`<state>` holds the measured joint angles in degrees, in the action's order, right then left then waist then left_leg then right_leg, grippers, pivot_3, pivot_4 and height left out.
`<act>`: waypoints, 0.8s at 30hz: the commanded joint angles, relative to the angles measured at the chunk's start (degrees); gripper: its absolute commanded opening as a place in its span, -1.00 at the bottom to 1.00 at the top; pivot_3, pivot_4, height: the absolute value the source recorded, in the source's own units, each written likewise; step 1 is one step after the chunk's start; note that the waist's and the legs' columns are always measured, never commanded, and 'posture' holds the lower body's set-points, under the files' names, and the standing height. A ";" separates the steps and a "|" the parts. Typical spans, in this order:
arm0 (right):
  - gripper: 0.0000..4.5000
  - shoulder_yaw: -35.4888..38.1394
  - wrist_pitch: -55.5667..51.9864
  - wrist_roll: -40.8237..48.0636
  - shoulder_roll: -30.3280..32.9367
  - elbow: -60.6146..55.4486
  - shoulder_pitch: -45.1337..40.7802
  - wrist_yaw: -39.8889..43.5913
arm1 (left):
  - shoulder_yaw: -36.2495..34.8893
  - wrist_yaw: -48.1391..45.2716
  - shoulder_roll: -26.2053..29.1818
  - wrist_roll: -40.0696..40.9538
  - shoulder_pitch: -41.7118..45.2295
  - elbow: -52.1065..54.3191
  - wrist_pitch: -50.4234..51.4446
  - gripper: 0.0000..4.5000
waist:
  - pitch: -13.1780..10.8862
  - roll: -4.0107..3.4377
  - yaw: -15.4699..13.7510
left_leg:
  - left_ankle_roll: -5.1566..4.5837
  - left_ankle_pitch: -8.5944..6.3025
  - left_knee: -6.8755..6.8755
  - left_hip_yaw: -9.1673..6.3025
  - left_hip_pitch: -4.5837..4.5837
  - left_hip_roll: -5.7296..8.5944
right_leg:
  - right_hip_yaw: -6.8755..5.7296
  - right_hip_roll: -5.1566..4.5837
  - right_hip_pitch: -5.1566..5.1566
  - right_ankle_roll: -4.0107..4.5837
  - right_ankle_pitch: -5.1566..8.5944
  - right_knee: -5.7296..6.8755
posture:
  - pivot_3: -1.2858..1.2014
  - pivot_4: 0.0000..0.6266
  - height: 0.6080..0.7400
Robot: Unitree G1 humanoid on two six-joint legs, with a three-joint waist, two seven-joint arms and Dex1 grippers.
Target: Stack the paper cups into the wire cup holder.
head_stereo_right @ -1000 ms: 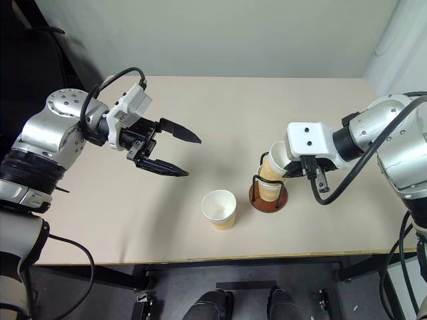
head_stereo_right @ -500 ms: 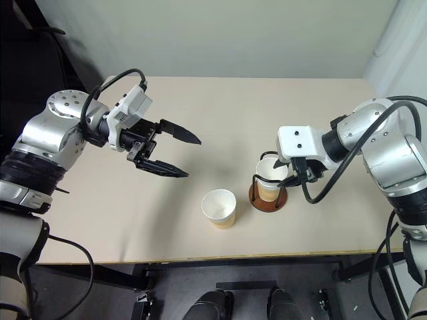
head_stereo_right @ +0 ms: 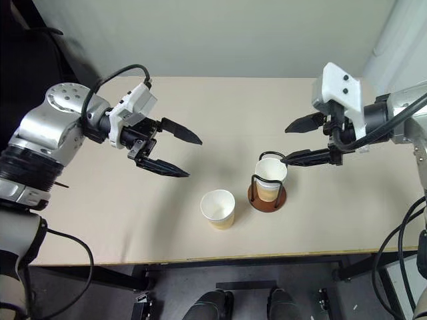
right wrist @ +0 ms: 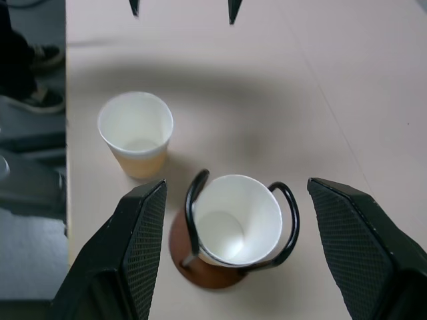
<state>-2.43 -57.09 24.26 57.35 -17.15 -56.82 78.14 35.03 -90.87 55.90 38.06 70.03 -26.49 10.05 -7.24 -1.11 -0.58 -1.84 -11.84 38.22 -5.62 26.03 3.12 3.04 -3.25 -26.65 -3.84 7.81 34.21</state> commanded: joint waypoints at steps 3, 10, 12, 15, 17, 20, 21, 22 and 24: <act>0.50 4.17 -3.14 4.99 1.73 -3.08 -1.23 -3.36 | 3.65 -1.63 1.69 -0.87 1.93 2.28 -1.38 1.00 | 0.00 0.00 0.02 | -0.16 -0.10 0.00 -0.01 0.00 0.00 | 0.00 0.00 -0.01 0.00 0.00 0.03 | 0.03 -0.52 1.00; 0.50 3.23 -1.79 6.65 2.76 -2.55 -0.36 -4.97 | 3.72 -1.63 -0.50 -3.15 0.11 5.23 0.74 1.00 | 0.00 0.00 -0.10 | -0.39 -0.19 0.03 -0.02 0.02 0.01 | -0.01 0.00 -0.01 -0.01 0.00 0.05 | 0.03 -0.52 1.00; 0.50 2.78 -1.35 6.86 3.06 -2.29 -0.30 -4.99 | 3.17 -1.63 -1.32 -5.22 -0.41 5.29 1.64 1.00 | 0.00 0.00 -0.07 | -0.39 -0.19 0.04 -0.02 0.03 0.01 | 0.00 -0.01 -0.01 -0.01 -0.01 0.04 | 0.03 -0.52 1.00; 0.50 2.36 -1.29 7.33 3.32 -2.23 -0.42 -5.01 | 1.33 -1.63 -3.27 -8.05 -0.77 4.88 4.32 1.00 | 0.00 0.00 -0.05 | -0.38 -0.17 0.04 -0.01 0.01 0.01 | -0.01 -0.01 -0.01 -0.02 -0.01 0.06 | 0.03 -0.52 1.00; 0.50 2.21 -1.35 7.73 3.80 -2.16 -0.53 -4.78 | -0.32 -1.62 -4.93 -10.99 -0.88 4.41 5.40 1.00 | 0.00 0.00 -0.08 | -0.38 -0.15 0.04 -0.02 0.02 0.00 | -0.01 0.00 -0.01 -0.03 -0.01 0.07 | 0.03 -0.52 1.00; 0.50 2.11 -1.72 8.51 5.15 -2.11 -0.81 -4.14 | -1.36 -1.39 -6.29 -15.66 -0.77 5.06 6.32 1.00 | 0.00 0.00 -0.08 | -0.41 -0.15 0.05 -0.02 0.03 0.00 | -0.01 -0.01 -0.01 -0.04 -0.01 0.06 | 0.03 -0.52 1.00; 0.50 2.06 -1.82 8.78 5.66 -2.01 -0.94 -3.89 | -1.54 -1.30 -6.74 -17.28 -0.56 5.26 6.69 1.00 | 0.00 0.00 -0.09 | -0.41 -0.15 0.05 -0.01 0.03 0.01 | 0.00 -0.01 -0.01 -0.04 -0.01 0.06 | 0.03 -0.52 1.00; 0.50 1.97 -1.78 8.94 6.26 -1.83 -1.04 -3.51 | -1.70 -0.95 -7.39 -18.88 -0.19 5.29 6.94 1.00 | 0.00 0.00 -0.08 | -0.41 -0.15 0.05 -0.01 0.03 0.01 | 0.00 -0.01 -0.01 -0.05 0.00 0.06 | 0.03 -0.52 1.00; 0.50 1.66 -1.69 9.16 7.38 -1.32 -1.40 -2.80 | -1.63 -0.39 -8.81 -21.80 0.88 5.34 8.93 1.00 | 0.00 0.00 -0.15 | -0.41 -0.16 0.05 -0.01 0.03 0.01 | 0.00 -0.02 0.00 -0.06 0.01 0.06 | 0.03 -0.52 1.00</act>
<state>-1.21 -59.15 32.50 63.42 -18.28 -56.81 74.58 35.48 -90.79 47.63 18.59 68.70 -22.38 17.25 -7.24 -1.11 -0.73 -2.26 -12.00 38.28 -5.63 26.07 3.14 3.04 -3.27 -26.64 -3.91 7.82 34.27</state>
